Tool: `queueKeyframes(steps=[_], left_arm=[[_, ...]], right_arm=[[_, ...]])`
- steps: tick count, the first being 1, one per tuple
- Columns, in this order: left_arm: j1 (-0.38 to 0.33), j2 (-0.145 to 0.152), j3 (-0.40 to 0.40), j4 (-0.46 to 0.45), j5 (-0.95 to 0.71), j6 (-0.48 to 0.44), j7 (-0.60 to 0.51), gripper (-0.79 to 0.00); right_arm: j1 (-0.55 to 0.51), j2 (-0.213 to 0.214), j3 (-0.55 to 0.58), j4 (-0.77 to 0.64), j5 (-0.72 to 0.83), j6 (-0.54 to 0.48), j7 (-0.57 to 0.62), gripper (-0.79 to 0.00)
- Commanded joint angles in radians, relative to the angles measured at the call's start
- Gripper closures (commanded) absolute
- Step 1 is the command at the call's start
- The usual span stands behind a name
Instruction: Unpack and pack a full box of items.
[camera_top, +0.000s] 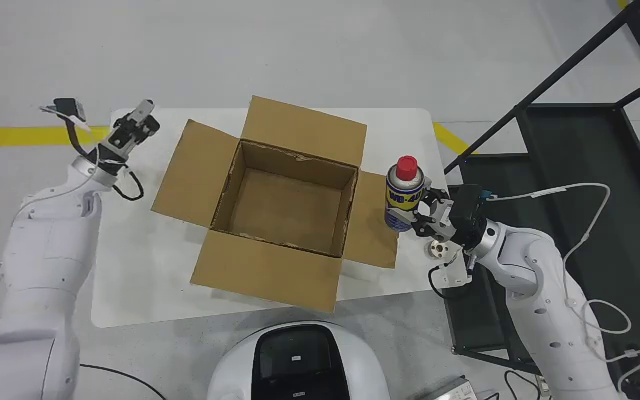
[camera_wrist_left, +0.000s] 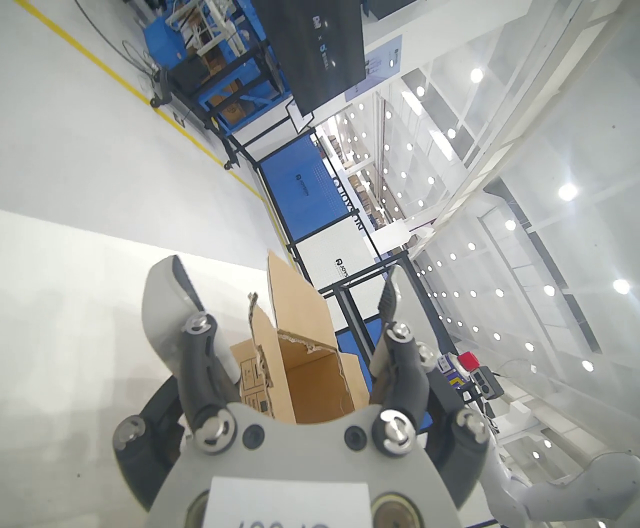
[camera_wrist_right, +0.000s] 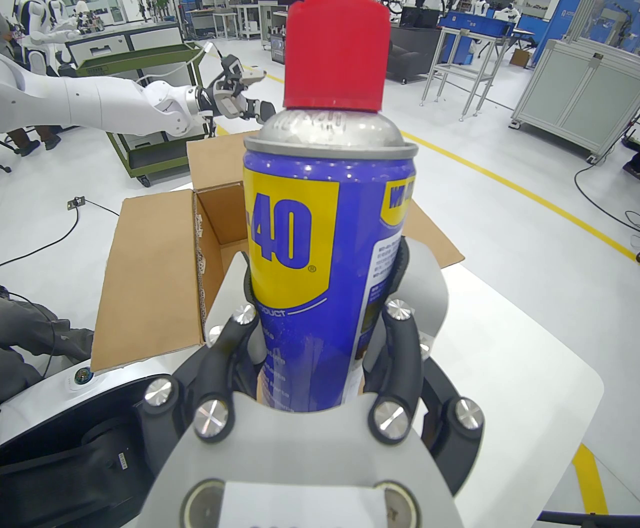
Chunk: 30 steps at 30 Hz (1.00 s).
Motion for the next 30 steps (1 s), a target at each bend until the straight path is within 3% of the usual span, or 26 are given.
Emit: queueKeyframes(steps=[1,5,16,24,30], left_arm=[[0.006,0.016,-0.036,-0.038,0.005,-0.004,-0.006,-0.785],[0.043,0.044,-0.09,-0.154,-0.032,0.026,-0.098,-0.785],[0.253,0.096,-0.148,-0.525,-0.239,0.179,-0.539,-0.785],[0.37,0.115,-0.107,-0.749,-0.359,0.327,-0.688,-0.785],[0.396,0.114,0.012,-0.805,-0.331,0.353,-0.714,-0.785]], right_arm=[[0.0,0.0,0.0,0.0,0.0,0.0,0.0,0.0],[0.0,0.0,0.0,0.0,0.0,0.0,0.0,0.0],[0.0,0.0,-0.001,-0.002,0.001,0.006,0.0,0.0],[-0.022,0.0,0.021,-0.045,0.006,0.039,-0.017,0.0],[-0.106,0.002,0.125,-0.029,0.038,0.08,-0.072,0.0]])
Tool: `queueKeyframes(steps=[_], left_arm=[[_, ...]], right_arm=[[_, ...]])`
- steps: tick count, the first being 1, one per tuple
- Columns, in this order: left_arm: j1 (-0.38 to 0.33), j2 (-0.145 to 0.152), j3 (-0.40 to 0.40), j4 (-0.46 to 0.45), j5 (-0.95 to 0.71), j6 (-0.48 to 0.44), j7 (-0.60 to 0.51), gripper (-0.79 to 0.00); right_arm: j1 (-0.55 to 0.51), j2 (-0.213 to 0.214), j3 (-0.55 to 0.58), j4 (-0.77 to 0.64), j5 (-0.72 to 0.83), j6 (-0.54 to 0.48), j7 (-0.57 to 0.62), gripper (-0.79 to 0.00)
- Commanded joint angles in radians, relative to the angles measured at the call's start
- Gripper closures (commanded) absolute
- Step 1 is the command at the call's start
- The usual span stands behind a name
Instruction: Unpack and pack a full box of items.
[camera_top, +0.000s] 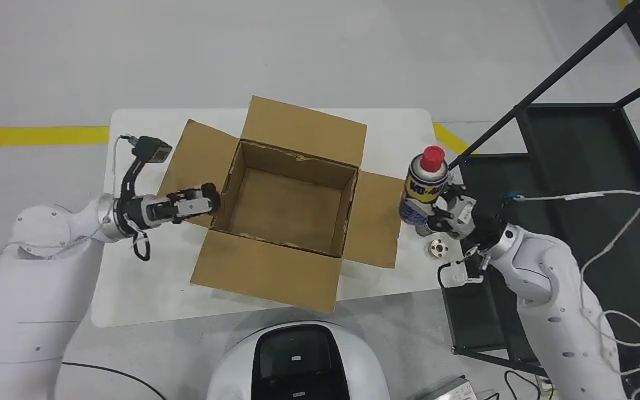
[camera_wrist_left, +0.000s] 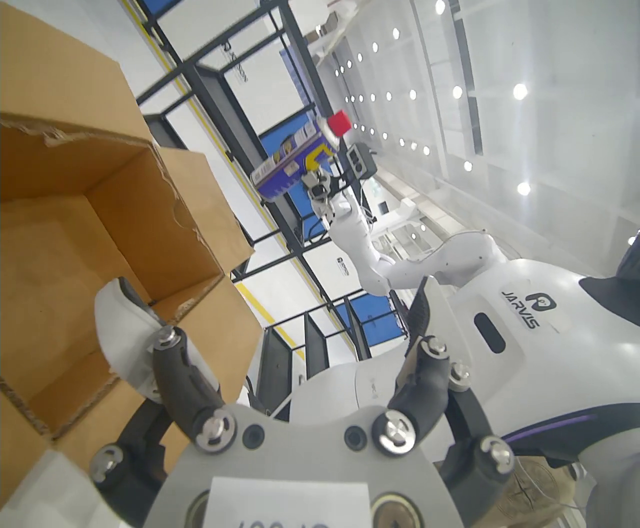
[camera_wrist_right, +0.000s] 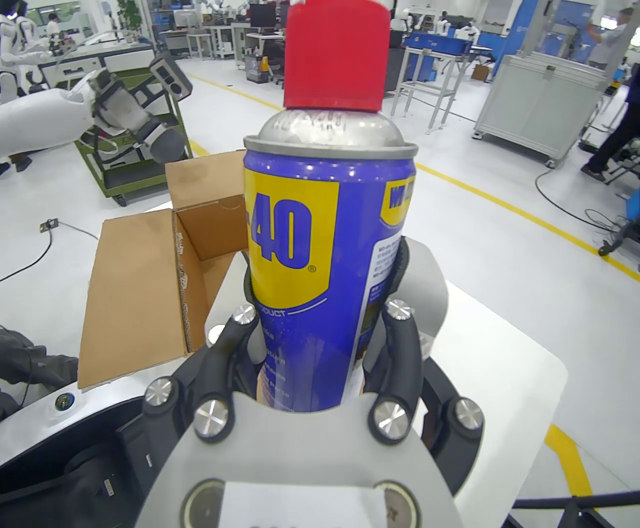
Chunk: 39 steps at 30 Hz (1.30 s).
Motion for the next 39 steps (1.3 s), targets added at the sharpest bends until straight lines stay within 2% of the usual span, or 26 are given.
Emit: queueKeyframes(steps=[1,7,13,20,30,35,39], left_arm=[[-0.001,-0.003,0.056,-0.003,0.017,-0.002,0.002,-0.785],[-0.013,-0.01,0.194,-0.017,0.029,0.001,-0.001,-0.785],[-0.034,-0.018,0.305,-0.019,0.007,0.036,-0.035,-0.785],[-0.047,-0.017,0.389,-0.039,0.007,0.064,-0.064,-0.785],[-0.091,-0.01,0.513,-0.017,0.137,0.019,-0.019,-0.785],[-0.131,-0.012,0.554,0.023,0.209,-0.053,0.054,-0.785],[-0.167,-0.025,0.595,0.069,0.245,-0.101,0.101,-0.785]], right_arm=[[-0.032,0.0,0.035,0.004,0.011,0.011,-0.018,0.0],[-0.118,-0.003,0.117,0.014,0.039,0.014,-0.074,0.0],[-0.153,-0.005,0.154,0.021,0.051,0.009,-0.103,0.0],[-0.159,-0.008,0.152,0.03,0.047,0.004,-0.106,0.0],[-0.152,-0.011,0.147,0.048,0.059,-0.005,-0.089,0.0],[-0.145,-0.012,0.143,0.058,0.068,-0.006,-0.076,0.0],[-0.141,-0.012,0.145,0.061,0.074,-0.007,-0.064,0.0]])
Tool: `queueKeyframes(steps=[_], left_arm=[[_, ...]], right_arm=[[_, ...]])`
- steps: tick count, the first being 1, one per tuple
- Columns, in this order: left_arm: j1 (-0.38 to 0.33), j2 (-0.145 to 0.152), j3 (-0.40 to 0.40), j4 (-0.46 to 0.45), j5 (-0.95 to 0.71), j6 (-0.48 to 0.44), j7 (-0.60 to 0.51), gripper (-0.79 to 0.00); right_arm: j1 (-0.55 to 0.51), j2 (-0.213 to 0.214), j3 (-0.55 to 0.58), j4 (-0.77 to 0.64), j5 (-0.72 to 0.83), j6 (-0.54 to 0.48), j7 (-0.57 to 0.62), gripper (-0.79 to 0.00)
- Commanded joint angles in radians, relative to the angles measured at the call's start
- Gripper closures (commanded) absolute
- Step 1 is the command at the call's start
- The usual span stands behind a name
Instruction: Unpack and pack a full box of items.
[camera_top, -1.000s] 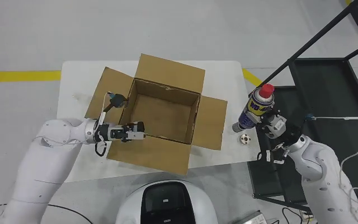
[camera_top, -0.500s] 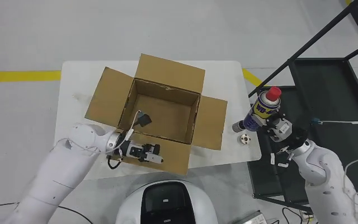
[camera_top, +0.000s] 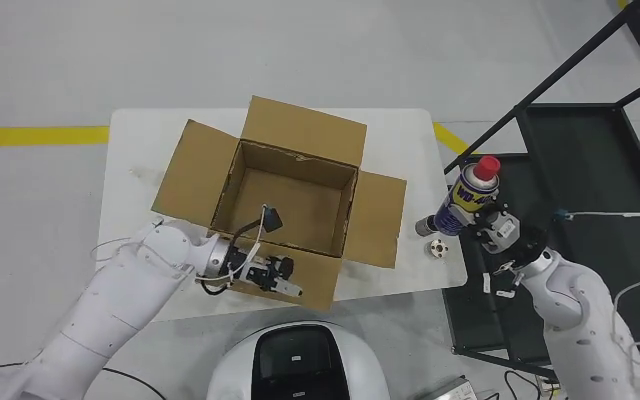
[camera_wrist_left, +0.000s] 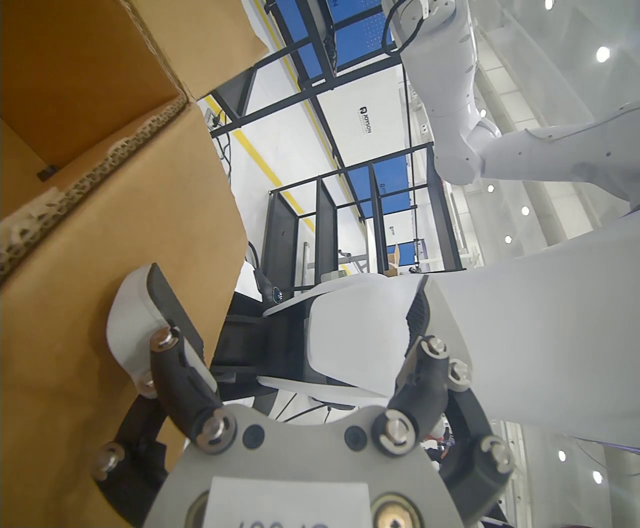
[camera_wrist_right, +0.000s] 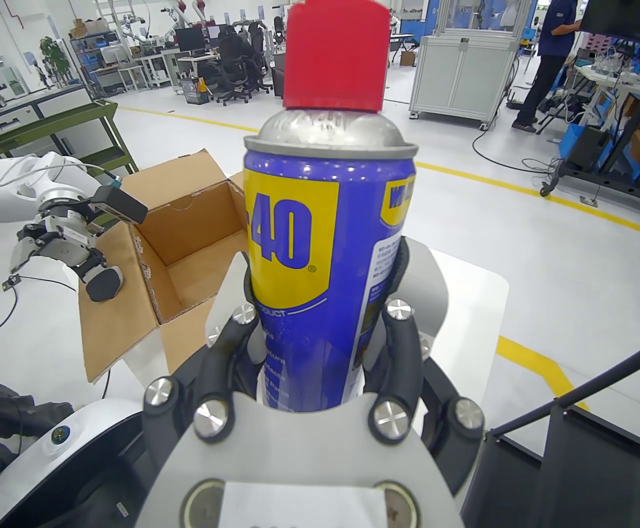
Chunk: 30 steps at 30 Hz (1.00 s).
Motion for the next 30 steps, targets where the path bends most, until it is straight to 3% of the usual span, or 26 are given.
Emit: queueKeyframes(steps=[1,9,17,23,30], left_arm=[[-0.018,-0.008,0.021,0.025,0.013,-0.02,0.021,-0.785],[-0.066,-0.044,0.057,0.097,-0.019,-0.066,0.101,-0.785],[-0.086,-0.071,0.061,0.103,-0.04,-0.087,0.196,-0.785],[-0.067,-0.049,0.015,0.033,-0.121,-0.052,0.07,-0.785],[0.027,0.01,-0.001,-0.126,-0.082,0.06,-0.06,-0.785]], right_arm=[[0.001,0.0,0.003,0.001,0.002,-0.001,0.004,0.0],[-0.013,-0.001,0.025,0.003,0.014,-0.001,0.015,0.0],[-0.02,-0.003,0.03,-0.008,0.015,0.003,0.026,0.0],[-0.013,-0.005,0.023,-0.014,0.017,0.0,0.032,0.0],[-0.003,-0.006,0.01,-0.014,0.018,-0.002,0.037,0.0]])
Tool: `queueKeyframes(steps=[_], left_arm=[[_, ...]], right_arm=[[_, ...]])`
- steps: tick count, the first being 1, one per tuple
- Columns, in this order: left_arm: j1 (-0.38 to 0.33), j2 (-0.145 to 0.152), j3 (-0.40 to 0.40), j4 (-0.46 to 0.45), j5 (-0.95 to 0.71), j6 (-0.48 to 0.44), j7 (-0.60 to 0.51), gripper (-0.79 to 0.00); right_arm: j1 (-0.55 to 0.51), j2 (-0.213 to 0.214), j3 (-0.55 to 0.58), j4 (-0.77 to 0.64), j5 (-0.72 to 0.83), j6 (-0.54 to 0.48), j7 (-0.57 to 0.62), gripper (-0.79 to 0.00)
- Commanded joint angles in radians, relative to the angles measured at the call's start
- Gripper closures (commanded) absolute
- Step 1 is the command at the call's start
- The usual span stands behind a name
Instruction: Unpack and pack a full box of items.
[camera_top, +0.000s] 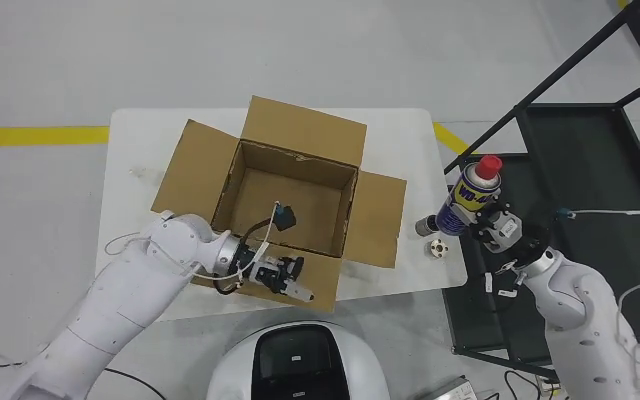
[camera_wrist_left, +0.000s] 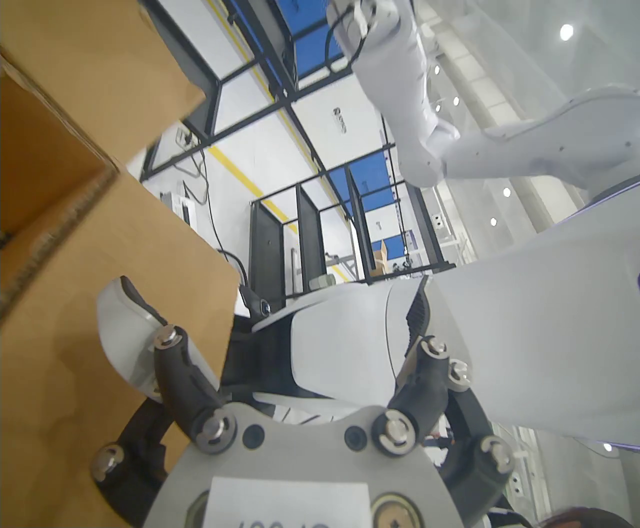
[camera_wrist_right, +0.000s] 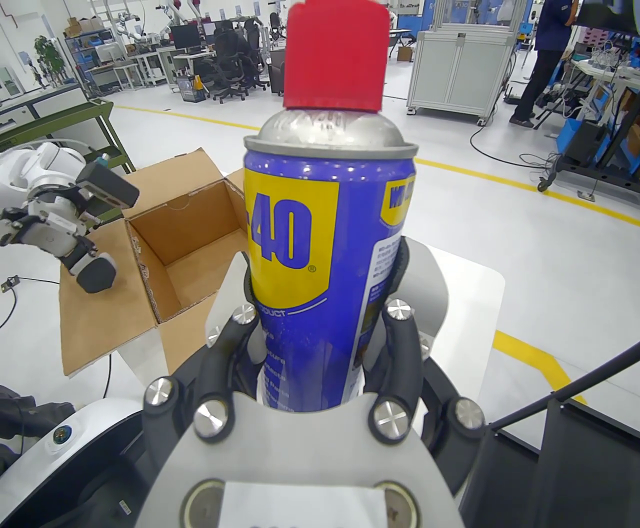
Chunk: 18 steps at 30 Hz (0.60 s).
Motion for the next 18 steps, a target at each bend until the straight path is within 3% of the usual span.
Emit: queueKeyframes(steps=[1,5,10,13,18], left_arm=[[0.031,0.018,-0.008,-0.025,-0.001,0.019,-0.019,-0.785],[0.047,0.047,0.032,-0.068,0.1,0.067,-0.066,-0.785],[0.024,0.064,0.069,-0.025,0.16,0.011,-0.011,-0.785],[-0.003,0.056,0.069,0.025,0.222,-0.058,0.069,-0.785],[-0.034,0.026,0.094,0.068,0.309,-0.086,0.207,-0.785]], right_arm=[[0.001,0.0,-0.003,-0.001,-0.002,0.0,0.003,0.0],[0.002,-0.001,-0.007,0.0,0.0,-0.003,0.006,0.0],[0.006,-0.002,-0.009,-0.001,0.002,-0.004,0.013,0.0],[0.008,-0.002,-0.005,0.002,0.004,-0.007,0.017,0.0],[0.009,-0.002,0.004,0.005,0.009,-0.01,0.023,0.0]])
